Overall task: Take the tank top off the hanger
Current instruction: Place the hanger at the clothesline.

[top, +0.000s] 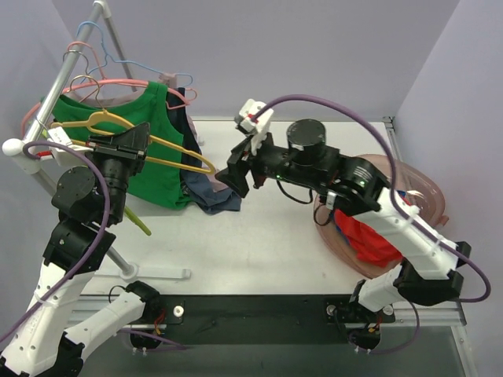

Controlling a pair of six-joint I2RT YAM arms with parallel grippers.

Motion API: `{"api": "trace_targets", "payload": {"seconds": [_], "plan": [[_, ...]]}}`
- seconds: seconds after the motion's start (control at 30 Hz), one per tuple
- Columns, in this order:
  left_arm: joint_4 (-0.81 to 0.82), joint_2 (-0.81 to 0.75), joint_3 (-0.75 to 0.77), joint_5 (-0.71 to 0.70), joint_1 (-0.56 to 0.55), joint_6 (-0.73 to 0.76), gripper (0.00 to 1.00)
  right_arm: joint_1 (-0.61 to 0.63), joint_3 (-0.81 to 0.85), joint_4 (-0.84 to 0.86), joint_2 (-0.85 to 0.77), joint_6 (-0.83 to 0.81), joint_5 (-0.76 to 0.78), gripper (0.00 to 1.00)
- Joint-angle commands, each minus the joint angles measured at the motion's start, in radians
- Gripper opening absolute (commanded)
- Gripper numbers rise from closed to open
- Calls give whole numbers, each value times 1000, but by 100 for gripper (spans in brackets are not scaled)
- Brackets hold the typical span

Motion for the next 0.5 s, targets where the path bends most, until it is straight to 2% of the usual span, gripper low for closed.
{"api": "trace_targets", "payload": {"seconds": [0.0,0.03,0.17,0.23,0.33,0.47], "plan": [[35,-6,8,40,8,-26,0,-29,40,70,69,1,-115,63],[38,-6,8,42,8,-28,0,-35,44,80,78,6,-135,62],[43,-13,1,43,8,-29,0,-58,71,107,142,35,-161,46],[49,-18,-6,40,8,-29,0,-61,67,118,155,49,-178,45],[56,-32,-13,37,8,-29,0,-61,63,150,173,75,-197,37],[65,-46,-29,45,8,-34,0,-61,56,187,178,81,-204,3]]}}
